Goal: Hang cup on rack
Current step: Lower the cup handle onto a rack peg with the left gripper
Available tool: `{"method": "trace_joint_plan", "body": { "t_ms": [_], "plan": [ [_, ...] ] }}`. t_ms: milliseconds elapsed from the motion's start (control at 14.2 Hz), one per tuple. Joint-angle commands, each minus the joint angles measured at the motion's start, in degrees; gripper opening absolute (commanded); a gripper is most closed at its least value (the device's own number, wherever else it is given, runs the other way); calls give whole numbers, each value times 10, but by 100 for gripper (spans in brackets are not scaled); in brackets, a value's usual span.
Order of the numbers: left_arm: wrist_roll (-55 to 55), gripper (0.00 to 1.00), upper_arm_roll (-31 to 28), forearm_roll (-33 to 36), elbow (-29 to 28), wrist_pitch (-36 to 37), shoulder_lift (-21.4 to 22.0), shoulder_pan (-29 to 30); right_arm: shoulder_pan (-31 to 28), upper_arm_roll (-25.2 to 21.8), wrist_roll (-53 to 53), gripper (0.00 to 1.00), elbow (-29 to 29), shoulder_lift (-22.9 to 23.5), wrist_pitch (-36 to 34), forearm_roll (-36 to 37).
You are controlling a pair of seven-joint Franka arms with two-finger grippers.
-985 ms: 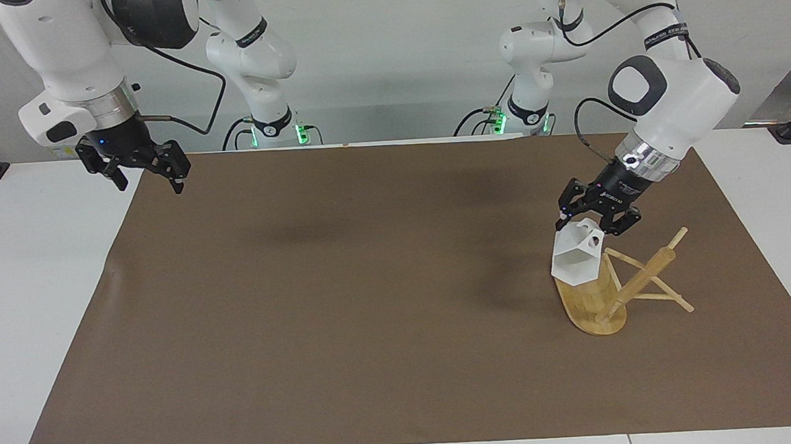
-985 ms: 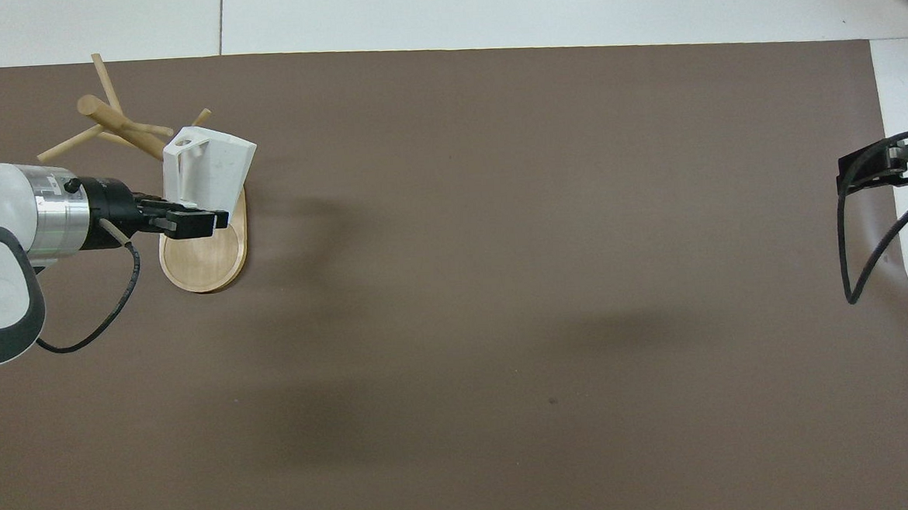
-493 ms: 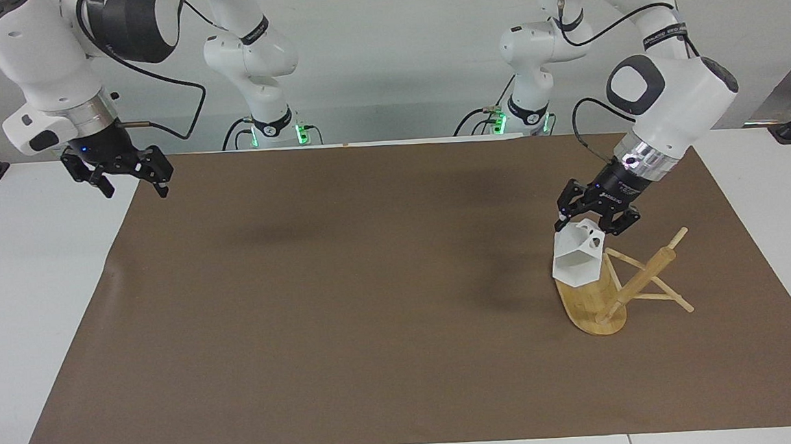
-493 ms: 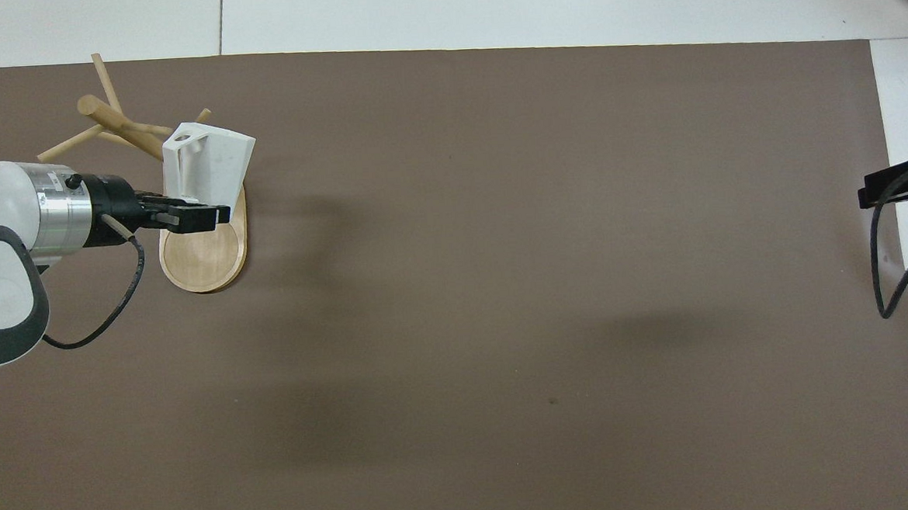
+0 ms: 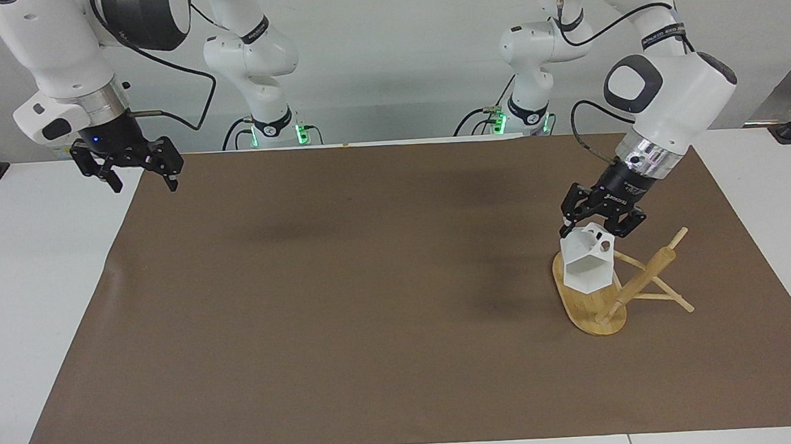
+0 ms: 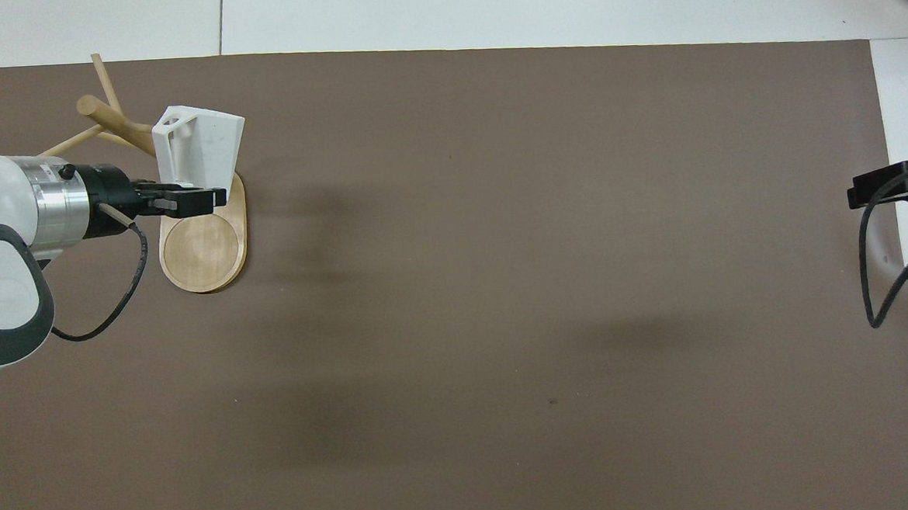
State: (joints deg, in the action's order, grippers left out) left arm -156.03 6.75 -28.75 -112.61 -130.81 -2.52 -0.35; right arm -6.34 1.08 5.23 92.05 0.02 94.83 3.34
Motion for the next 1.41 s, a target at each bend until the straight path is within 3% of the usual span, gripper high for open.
{"method": "trace_joint_plan", "body": {
  "t_ms": [0, 211, 1337],
  "plan": [
    [-66, 0, -2, 12, 8, -9, -9, -6, -3, 1, 8, 100, 19, -13, 12, -10],
    [-132, 0, -2, 12, 4, -6, -8, -3, -3, 2, 9, 100, 20, -13, 11, -10],
    [-255, 0, -3, 11, -19, 10, 2, 38, -7, 1, 8, 100, 20, -14, 11, -10]
  ]
}}
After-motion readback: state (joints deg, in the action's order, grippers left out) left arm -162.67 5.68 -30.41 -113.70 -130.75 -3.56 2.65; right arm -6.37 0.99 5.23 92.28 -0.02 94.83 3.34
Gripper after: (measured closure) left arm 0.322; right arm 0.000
